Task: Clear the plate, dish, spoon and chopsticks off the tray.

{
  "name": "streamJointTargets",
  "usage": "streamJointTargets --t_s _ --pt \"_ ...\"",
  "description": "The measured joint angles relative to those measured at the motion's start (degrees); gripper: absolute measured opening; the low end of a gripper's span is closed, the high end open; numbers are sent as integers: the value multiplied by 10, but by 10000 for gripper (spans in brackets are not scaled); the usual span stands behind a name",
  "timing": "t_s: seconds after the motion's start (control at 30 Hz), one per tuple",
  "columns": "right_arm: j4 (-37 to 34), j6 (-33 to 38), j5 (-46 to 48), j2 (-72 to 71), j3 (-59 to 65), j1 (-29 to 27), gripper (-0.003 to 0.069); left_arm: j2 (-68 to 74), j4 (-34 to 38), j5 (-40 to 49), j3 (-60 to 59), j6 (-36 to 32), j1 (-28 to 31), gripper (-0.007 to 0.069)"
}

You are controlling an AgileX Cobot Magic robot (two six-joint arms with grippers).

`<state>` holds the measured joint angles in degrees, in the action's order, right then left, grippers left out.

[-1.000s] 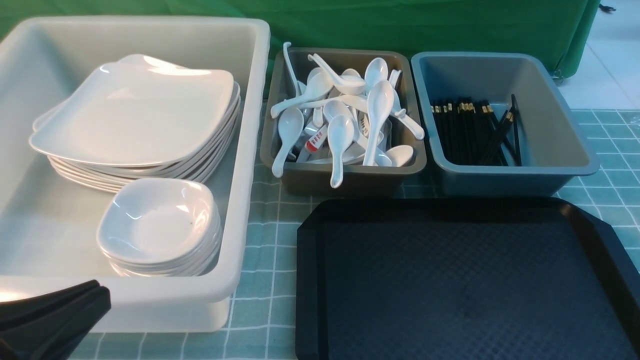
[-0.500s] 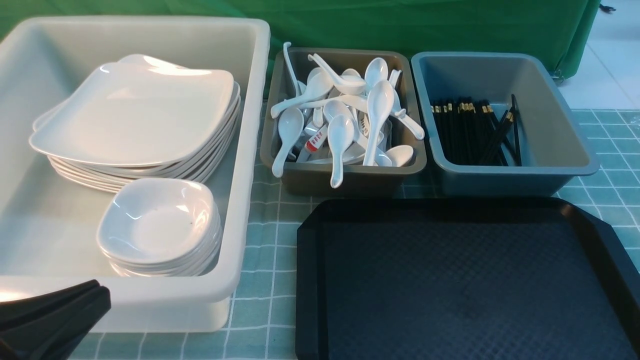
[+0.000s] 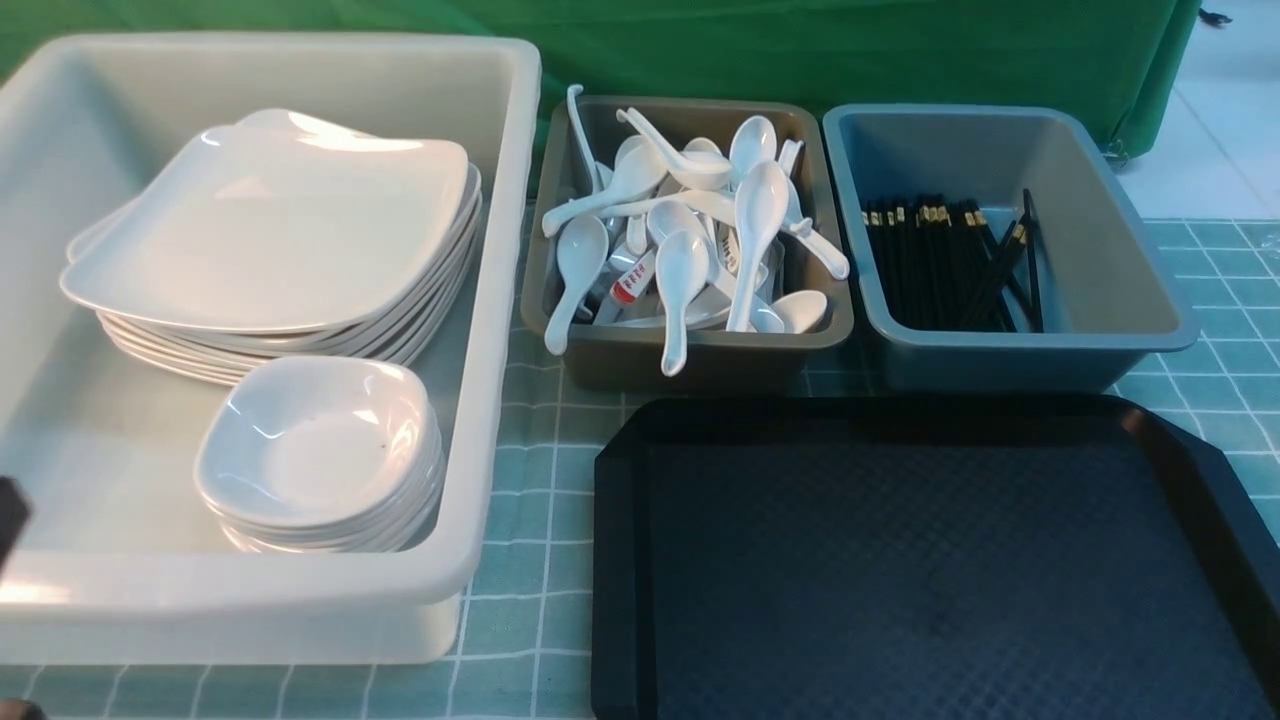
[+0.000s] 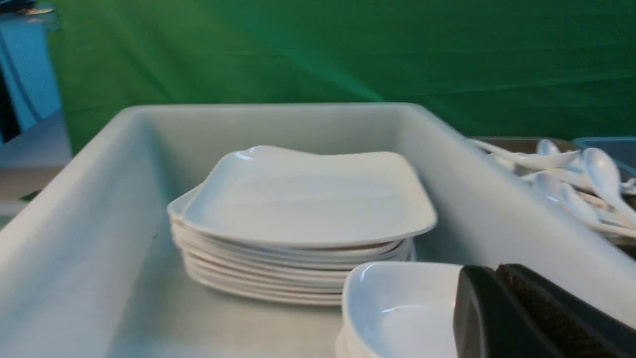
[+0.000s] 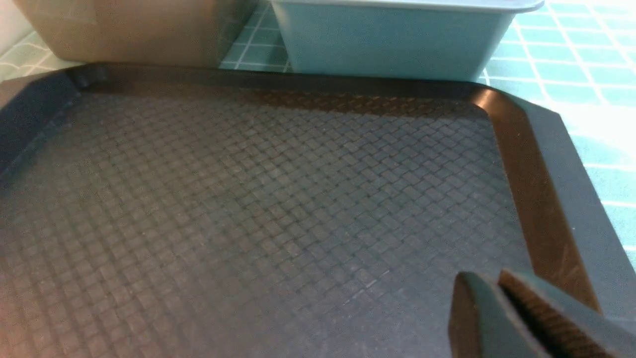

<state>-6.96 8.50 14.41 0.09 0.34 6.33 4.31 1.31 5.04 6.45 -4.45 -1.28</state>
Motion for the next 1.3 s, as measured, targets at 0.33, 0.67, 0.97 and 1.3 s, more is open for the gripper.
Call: streamJointTargets --t_s 0.33,0.67,0.97,1.3 --pt "0 0 -1 0 0 0 125 -42 48 85 -69 2 77 9" --pt "-1 0 -1 0 0 0 146 -42 48 81 -69 2 77 10" --pt "-1 0 -1 0 0 0 162 -42 48 81 -69 2 77 10" --pt "-1 0 -1 0 0 0 178 -42 48 81 -69 2 77 11"
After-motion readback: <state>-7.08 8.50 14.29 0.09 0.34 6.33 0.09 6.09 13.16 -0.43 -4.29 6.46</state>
